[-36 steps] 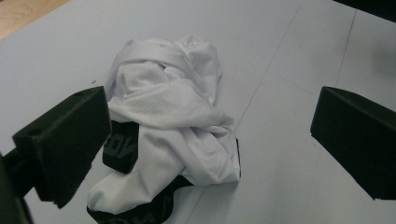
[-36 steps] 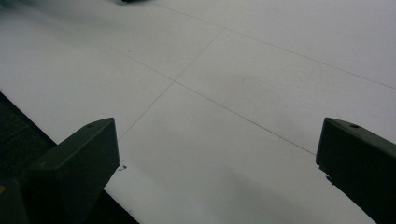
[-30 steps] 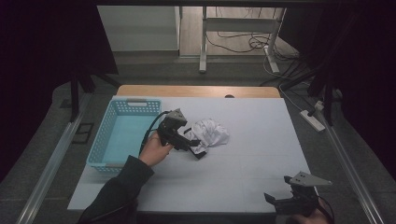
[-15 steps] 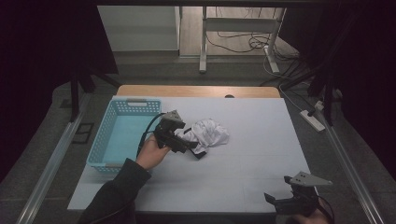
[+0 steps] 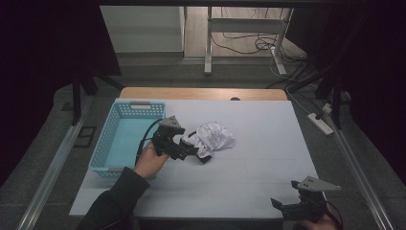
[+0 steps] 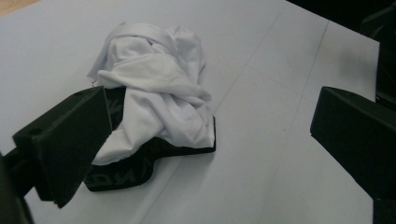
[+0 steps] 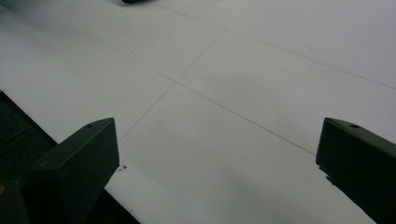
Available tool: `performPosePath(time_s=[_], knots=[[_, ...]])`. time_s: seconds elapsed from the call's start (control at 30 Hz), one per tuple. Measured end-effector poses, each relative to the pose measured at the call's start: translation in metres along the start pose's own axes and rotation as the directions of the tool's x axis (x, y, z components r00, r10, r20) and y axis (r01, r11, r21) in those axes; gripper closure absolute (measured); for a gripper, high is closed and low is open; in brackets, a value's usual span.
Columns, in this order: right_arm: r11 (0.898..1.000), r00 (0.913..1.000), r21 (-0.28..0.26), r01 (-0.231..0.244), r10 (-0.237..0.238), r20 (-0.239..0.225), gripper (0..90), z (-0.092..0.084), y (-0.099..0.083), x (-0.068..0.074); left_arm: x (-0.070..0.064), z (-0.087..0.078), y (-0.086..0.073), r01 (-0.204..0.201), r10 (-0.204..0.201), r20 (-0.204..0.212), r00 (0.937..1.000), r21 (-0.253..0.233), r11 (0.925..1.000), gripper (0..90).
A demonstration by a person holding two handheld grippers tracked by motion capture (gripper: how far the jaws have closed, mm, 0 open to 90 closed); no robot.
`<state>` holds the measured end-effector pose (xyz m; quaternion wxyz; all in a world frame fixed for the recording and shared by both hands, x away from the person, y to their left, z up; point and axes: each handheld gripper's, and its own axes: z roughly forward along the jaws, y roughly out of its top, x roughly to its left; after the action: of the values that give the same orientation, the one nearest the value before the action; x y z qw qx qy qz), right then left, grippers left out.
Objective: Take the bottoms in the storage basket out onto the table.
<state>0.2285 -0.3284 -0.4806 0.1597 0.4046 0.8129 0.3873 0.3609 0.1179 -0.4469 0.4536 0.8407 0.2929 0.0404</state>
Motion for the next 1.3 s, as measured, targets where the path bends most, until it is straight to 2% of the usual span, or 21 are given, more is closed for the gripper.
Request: performPosePath(time_s=[0.23, 0.53, 1.3], knots=[[1.0, 1.0, 0.001, -0.001, 0.001, 0.001, 0.0, 0.0, 0.0, 0.0, -0.007, -0.012, -0.006, -0.005, 0.005, -0.009, 0.9999, -0.013, 0.9999, 0.0], [1.0, 1.0, 0.0, 0.001, -0.001, 0.004, 0.0, 0.0, 0.0, 0.0, -0.009, -0.023, -0.017, 0.015, -0.015, -0.011, 0.9998, -0.028, 0.9995, 0.0], [1.0, 1.0, 0.001, 0.002, -0.002, 0.004, 0.0, 0.0, 0.0, 0.001, -0.009, -0.037, -0.033, 0.041, -0.042, -0.022, 0.9989, -0.062, 0.9973, 0.0]])
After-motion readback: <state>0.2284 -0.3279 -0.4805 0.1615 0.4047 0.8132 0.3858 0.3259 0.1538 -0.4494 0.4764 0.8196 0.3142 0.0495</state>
